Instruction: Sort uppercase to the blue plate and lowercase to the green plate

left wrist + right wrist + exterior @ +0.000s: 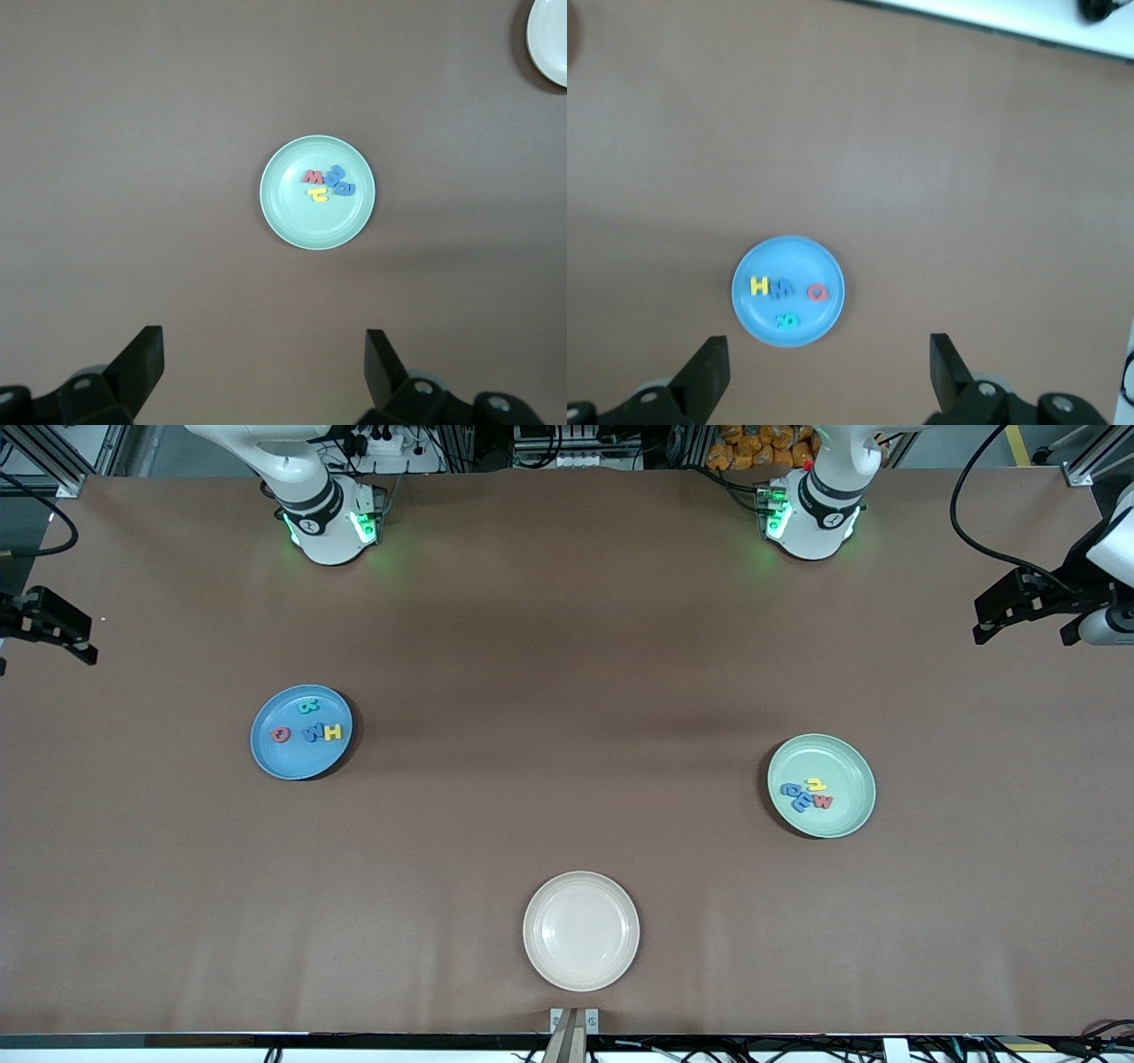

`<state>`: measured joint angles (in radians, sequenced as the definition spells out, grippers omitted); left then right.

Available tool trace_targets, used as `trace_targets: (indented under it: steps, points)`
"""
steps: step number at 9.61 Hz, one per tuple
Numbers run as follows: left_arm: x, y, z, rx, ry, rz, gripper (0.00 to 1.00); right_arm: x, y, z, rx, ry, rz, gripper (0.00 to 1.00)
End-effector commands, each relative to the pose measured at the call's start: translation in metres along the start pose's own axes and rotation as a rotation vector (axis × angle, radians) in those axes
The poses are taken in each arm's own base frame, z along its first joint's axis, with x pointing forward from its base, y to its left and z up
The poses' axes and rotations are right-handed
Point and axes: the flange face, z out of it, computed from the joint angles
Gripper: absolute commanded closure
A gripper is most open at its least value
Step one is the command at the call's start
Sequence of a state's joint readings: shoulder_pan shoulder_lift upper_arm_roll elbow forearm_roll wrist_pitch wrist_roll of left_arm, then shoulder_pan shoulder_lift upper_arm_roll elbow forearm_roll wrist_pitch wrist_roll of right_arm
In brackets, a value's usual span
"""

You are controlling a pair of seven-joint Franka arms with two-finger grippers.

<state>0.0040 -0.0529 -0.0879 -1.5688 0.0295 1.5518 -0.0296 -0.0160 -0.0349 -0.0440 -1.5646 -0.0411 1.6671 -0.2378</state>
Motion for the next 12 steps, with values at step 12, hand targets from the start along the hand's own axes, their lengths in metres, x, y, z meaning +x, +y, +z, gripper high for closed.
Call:
trace_targets:
  steps: [12]
  points:
    - [-0.004,0.012,-0.001,-0.028,-0.044,0.036,0.00,-0.011,-0.001,-0.022,0.043,-0.026,0.440,0.00]
